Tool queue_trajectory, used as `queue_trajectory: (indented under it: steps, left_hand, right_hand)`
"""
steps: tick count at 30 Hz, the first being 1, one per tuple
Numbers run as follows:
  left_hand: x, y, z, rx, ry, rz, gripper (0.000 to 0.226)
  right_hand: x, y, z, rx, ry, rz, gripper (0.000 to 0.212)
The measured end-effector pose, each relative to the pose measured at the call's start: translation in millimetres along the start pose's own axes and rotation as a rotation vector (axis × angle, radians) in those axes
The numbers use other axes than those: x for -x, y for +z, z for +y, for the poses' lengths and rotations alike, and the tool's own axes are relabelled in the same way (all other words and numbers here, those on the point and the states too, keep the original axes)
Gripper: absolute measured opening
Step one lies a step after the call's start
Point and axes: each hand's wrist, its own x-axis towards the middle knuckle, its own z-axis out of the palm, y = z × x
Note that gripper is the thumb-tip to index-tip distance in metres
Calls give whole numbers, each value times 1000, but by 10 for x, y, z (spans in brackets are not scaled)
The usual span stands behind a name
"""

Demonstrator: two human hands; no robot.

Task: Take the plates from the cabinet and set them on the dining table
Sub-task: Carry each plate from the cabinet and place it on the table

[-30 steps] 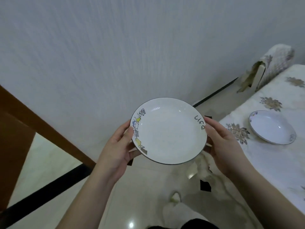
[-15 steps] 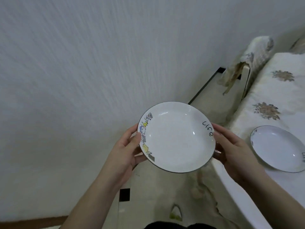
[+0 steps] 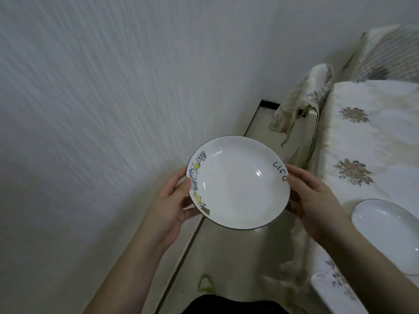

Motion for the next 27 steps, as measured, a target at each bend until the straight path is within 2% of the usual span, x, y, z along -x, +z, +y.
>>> queue_trajectory:
  steps: [6, 12, 18, 27]
  left_hand:
    - [-861, 165, 382, 27, -38, -147, 29]
    - [-1683, 735, 526, -66, -102, -302, 29]
    - [-2672, 1620, 651, -130, -120, -428, 29]
    - [-3827, 2880, 933, -176, -160, -579, 30]
  right_hand:
    - [-389, 50, -305, -53, -71, 122, 20]
    - [-869, -230, -485, -70, -110, 280, 24]
    - [-1680, -713, -717, -132, -121, 410, 20]
    - [-2637, -1402, -1451, -156, -176, 504, 22]
